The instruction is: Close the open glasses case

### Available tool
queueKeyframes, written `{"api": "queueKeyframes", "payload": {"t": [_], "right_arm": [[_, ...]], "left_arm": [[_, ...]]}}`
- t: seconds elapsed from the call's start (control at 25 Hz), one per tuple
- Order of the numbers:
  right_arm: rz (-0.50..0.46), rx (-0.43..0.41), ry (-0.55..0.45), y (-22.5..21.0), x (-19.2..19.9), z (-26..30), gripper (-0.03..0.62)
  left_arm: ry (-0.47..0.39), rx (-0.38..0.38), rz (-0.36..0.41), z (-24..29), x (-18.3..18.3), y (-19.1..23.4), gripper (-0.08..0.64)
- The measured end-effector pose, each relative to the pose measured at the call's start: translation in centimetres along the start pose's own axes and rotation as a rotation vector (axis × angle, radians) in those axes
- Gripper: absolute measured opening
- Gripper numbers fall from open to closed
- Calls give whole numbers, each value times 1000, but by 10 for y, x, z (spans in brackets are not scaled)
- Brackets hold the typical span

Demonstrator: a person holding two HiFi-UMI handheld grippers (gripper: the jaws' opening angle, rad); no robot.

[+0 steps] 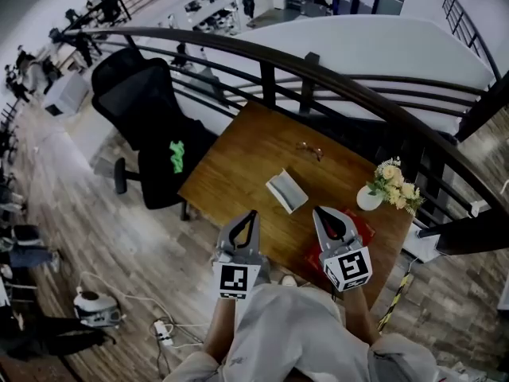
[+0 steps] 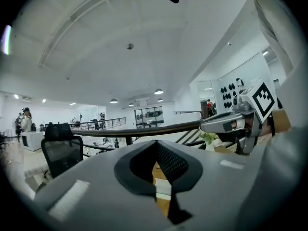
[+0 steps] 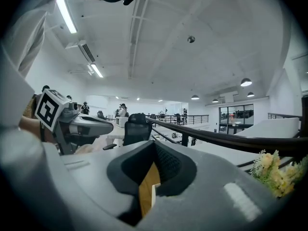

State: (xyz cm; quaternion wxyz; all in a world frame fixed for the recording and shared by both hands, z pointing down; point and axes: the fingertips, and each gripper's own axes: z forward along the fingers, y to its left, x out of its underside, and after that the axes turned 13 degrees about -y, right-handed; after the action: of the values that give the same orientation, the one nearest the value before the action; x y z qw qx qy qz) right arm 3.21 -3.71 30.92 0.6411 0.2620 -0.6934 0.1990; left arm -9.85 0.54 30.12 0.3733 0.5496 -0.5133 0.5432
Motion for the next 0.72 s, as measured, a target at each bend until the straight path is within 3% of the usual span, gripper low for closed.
{"api": "queueKeyframes", "payload": {"t": [0.36,0.72], "right_arm": [[-7,130,55,-17,17,57,3],[3,298,124,-30,49,81,3]], "left_arm": [[20,119,-53,55,33,55,20],[46,301,-97,100,77,71,20]]}}
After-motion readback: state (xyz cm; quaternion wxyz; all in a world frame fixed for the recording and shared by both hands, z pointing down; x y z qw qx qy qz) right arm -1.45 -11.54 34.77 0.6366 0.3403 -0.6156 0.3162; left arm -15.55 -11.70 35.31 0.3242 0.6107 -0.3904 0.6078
